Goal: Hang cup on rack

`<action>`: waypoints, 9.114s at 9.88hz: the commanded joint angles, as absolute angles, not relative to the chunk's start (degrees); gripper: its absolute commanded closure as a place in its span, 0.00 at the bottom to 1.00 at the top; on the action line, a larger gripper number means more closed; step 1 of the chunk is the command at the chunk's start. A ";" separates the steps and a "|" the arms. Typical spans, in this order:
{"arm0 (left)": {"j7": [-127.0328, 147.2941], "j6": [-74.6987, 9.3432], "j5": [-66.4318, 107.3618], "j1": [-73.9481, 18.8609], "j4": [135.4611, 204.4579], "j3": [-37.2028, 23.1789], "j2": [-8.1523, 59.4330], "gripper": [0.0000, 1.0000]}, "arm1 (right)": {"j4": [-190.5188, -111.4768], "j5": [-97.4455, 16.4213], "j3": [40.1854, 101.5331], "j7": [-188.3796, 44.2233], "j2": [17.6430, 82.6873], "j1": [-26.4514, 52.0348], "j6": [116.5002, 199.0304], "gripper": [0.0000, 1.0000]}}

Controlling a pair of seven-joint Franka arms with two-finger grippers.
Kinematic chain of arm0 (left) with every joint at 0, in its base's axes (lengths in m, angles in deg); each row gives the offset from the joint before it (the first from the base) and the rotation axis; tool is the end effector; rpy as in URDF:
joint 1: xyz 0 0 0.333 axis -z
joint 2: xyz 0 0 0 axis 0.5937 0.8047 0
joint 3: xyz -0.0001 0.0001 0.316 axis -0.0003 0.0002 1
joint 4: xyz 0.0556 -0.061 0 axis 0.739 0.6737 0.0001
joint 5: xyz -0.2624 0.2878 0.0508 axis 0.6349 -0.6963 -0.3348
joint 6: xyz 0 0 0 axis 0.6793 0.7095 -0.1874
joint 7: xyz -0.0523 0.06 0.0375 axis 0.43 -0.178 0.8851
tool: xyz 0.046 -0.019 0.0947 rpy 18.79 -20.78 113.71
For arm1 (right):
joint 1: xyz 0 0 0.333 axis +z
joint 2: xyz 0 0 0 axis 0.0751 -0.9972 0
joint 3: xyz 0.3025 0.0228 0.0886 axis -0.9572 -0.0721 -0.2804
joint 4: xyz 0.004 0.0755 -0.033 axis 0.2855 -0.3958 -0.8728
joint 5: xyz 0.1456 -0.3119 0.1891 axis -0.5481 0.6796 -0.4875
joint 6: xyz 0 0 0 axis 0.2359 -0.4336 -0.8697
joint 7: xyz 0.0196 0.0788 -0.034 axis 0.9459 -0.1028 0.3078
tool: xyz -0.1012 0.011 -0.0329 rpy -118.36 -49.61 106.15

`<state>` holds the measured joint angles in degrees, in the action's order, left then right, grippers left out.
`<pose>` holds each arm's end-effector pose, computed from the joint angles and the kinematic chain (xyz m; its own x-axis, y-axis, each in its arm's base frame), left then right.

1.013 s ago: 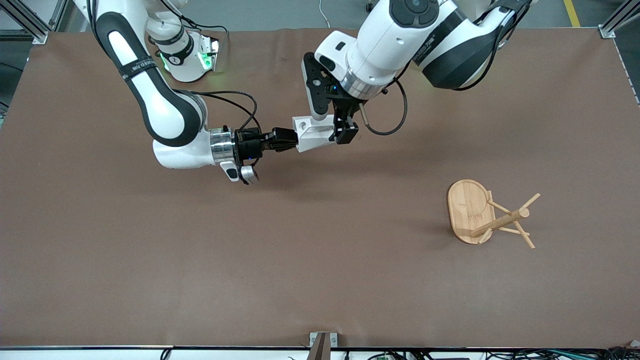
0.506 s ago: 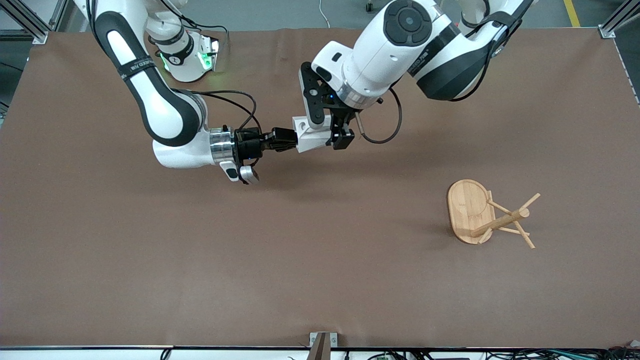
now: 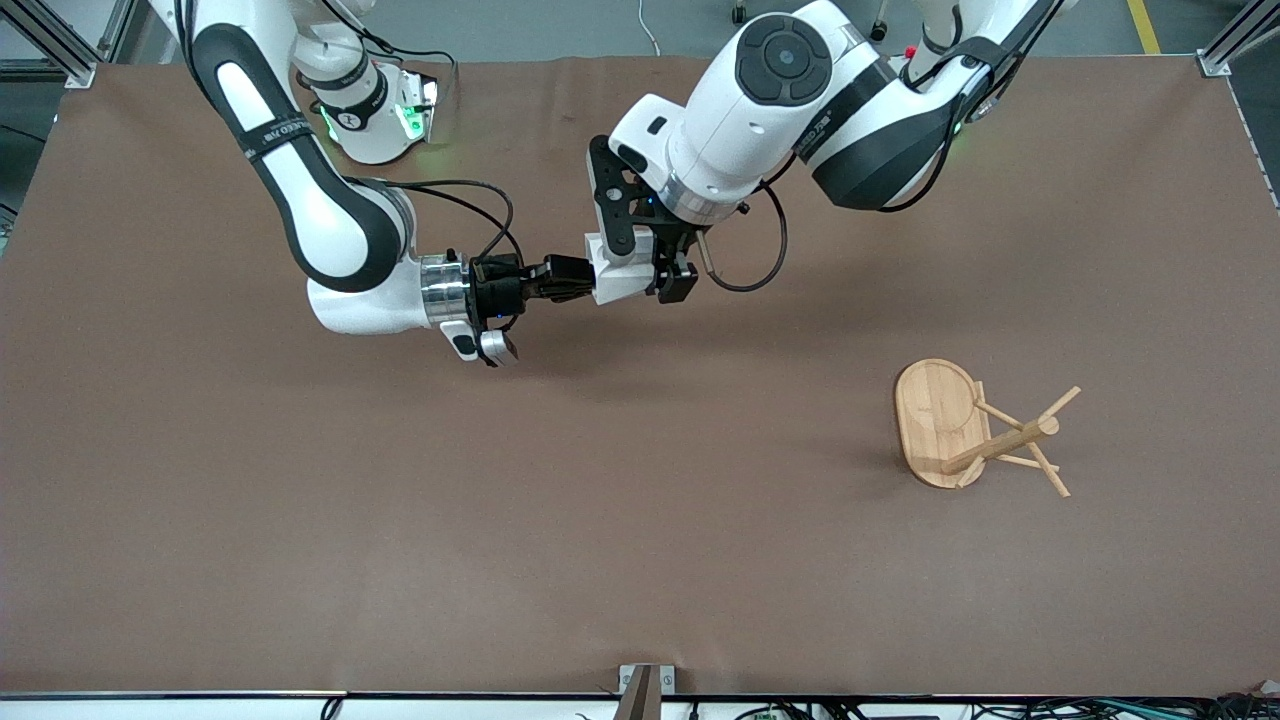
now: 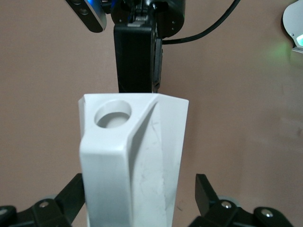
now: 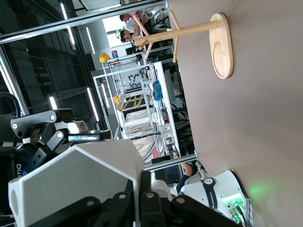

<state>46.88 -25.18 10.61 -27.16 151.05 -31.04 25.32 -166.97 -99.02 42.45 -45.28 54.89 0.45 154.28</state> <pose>0.4914 -0.4723 0.5197 0.2247 -0.9347 0.2754 -0.9699 -0.1874 0.1555 0.5142 0.3305 0.3447 0.9727 0.1050 -0.2070 -0.1979 -0.0902 -0.9760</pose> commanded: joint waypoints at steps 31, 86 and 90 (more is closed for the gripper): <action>20.33 -13.42 10.82 -34.59 154.87 -15.81 20.50 1.00 | -137.55 -0.60 69.61 -71.76 70.47 -4.92 133.67 0.00; 18.25 -1.82 12.27 -38.35 163.06 3.49 -6.31 0.00 | -136.17 -3.22 69.28 -76.60 73.98 -7.47 125.90 0.00; 19.04 -1.82 9.80 -38.35 161.57 2.96 -5.35 0.00 | -136.09 -3.05 69.45 -77.11 73.63 -7.65 127.57 0.00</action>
<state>18.55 -1.10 11.02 -37.88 159.86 3.57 -5.35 -135.66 -2.30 69.68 -77.60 73.16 -7.12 127.16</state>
